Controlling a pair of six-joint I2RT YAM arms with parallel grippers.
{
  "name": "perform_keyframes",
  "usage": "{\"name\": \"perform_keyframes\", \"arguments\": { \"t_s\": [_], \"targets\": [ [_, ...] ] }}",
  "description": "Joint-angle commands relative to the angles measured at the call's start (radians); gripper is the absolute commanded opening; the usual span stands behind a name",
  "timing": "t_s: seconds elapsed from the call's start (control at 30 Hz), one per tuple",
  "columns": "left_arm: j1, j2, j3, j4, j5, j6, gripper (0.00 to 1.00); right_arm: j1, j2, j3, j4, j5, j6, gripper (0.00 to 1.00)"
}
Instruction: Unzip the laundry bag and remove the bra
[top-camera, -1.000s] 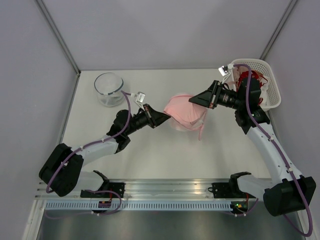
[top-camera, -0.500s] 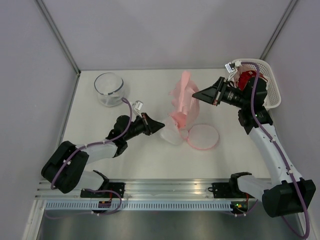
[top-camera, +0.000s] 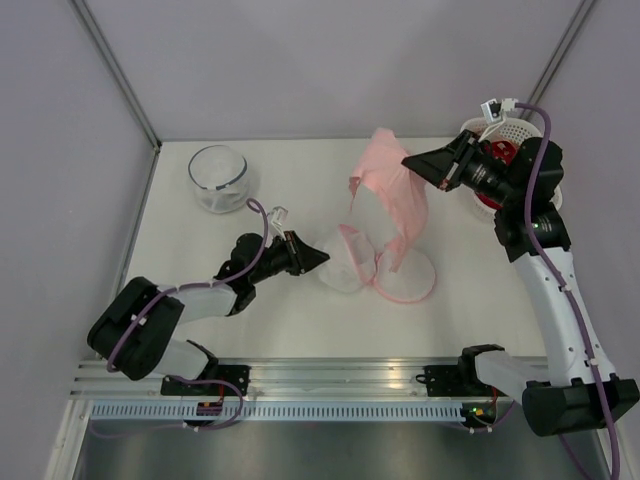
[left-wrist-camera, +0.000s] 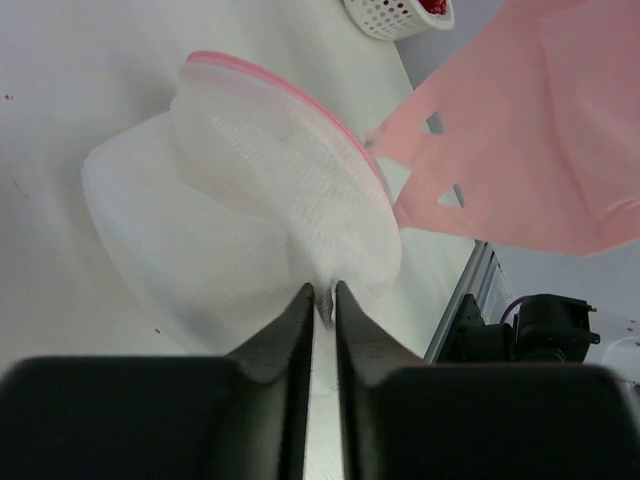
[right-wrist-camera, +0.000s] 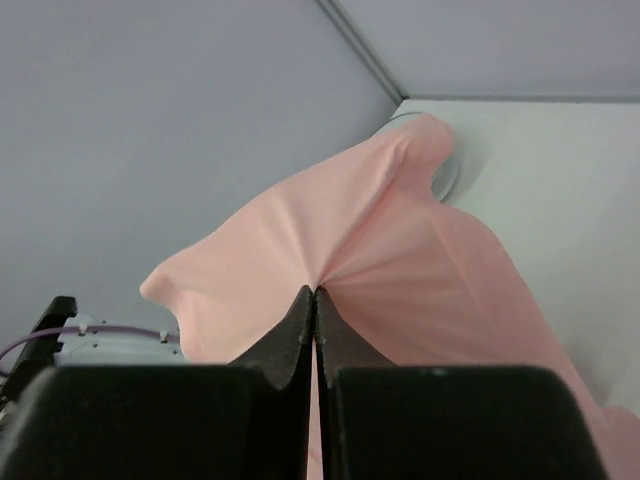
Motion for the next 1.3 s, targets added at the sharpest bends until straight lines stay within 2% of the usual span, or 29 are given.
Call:
{"name": "perform_keyframes", "arguments": {
  "t_s": [0.0, 0.03, 0.13, 0.2, 0.23, 0.27, 0.33, 0.63, 0.9, 1.03, 1.27],
  "targets": [
    [0.004, -0.045, -0.005, -0.046, 0.019, -0.018, 0.25, -0.009, 0.001, 0.097, -0.186, 0.172, -0.173, 0.0],
    [0.004, -0.082, 0.001, -0.078, 0.019, -0.03, 0.37, -0.008, 0.001, 0.104, -0.204, 0.198, -0.19, 0.0],
    [0.004, -0.179, 0.021, -0.237, 0.007, -0.027, 0.5, -0.012, 0.007, 0.124, -0.26, 0.261, -0.229, 0.0],
    [0.004, -0.228, 0.032, -0.299, -0.013, -0.018, 0.54, -0.015, 0.014, 0.134, -0.264, 0.281, -0.234, 0.0],
    [0.004, -0.265, 0.047, -0.371, -0.03, -0.015, 0.61, -0.017, 0.021, 0.14, -0.266, 0.296, -0.237, 0.01],
    [0.004, -0.283, 0.056, -0.399, -0.034, -0.015, 0.71, -0.017, 0.03, 0.153, -0.269, 0.31, -0.237, 0.0],
    [0.004, -0.315, 0.079, -0.476, -0.039, -0.017, 0.99, -0.018, 0.047, 0.171, -0.284, 0.362, -0.253, 0.01],
    [0.004, -0.533, 0.131, -0.651, -0.045, -0.053, 1.0, -0.031, 0.16, 0.36, -0.364, 0.655, -0.327, 0.0],
    [0.004, -0.688, 0.156, -0.807, -0.056, -0.034, 1.0, -0.067, 0.287, 0.509, -0.332, 0.934, -0.358, 0.0],
    [0.004, -0.751, 0.153, -0.864, -0.054, -0.029, 1.0, -0.089, 0.387, 0.619, -0.281, 0.982, -0.373, 0.0],
    [0.004, -0.796, 0.134, -0.907, -0.062, -0.032, 1.0, -0.225, 0.562, 0.826, -0.162, 0.904, -0.263, 0.0]
  ]
}}
